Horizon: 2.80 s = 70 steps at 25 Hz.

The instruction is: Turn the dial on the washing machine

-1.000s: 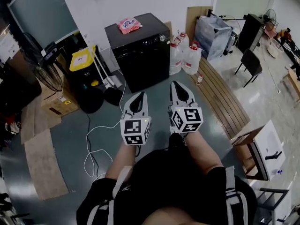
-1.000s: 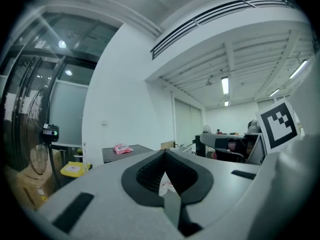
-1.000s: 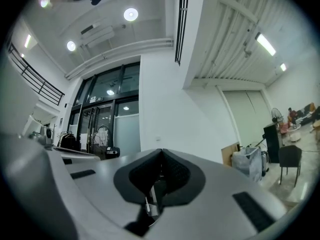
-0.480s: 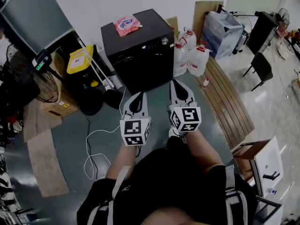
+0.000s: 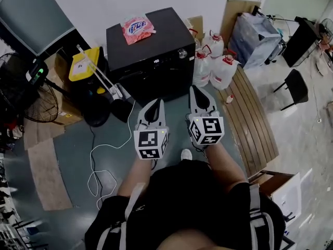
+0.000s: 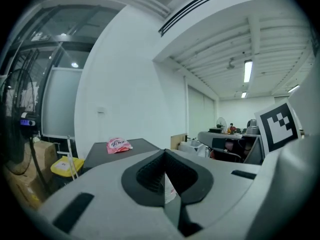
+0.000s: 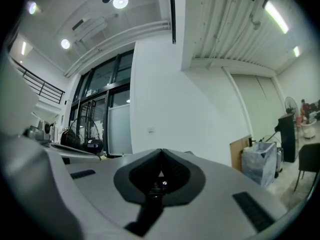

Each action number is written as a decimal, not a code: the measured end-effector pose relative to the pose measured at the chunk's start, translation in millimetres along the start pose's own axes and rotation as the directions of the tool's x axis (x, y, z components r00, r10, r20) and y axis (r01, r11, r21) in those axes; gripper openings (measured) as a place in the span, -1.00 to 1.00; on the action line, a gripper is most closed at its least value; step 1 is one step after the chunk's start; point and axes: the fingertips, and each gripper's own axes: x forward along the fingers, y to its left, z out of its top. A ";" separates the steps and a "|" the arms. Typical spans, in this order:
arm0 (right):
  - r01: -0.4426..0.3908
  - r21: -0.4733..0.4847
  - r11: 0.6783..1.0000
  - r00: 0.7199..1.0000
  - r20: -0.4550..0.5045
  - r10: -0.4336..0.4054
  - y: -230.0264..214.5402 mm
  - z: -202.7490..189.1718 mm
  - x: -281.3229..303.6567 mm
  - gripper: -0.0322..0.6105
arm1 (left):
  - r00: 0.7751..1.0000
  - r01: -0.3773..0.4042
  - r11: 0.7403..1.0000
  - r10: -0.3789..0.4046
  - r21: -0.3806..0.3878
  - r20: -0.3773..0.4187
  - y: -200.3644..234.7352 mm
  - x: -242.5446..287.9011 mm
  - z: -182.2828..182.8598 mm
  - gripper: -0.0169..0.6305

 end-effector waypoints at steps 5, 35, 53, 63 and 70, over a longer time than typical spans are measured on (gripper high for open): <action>0.003 0.005 1.000 1.000 -0.024 -0.003 -21.2 -11.7 36.0 -0.88 | 0.999 -0.008 1.000 0.007 -0.011 -0.032 10.0 34.1 -8.2 -0.96; 0.041 -0.025 0.999 0.943 -0.329 -0.047 -135.6 -181.6 260.3 -0.14 | 0.970 -0.077 0.994 0.054 -0.084 -0.239 86.0 140.1 -91.1 -0.96; 0.038 -0.098 0.994 0.906 -0.416 -0.076 -174.9 -275.7 353.9 -0.10 | 0.936 -0.132 0.988 0.096 -0.085 -0.339 121.8 147.2 -147.4 -0.96; 0.049 -0.267 0.963 0.890 -0.426 -0.163 -181.6 -285.0 356.5 -0.11 | 0.930 -0.144 0.986 0.106 -0.085 -0.352 124.2 137.3 -154.9 -0.96; -0.006 -0.540 0.842 0.857 -0.437 -0.274 -177.6 -289.9 359.3 -0.11 | 0.929 -0.149 0.985 0.110 -0.085 -0.355 126.3 136.1 -156.3 -0.96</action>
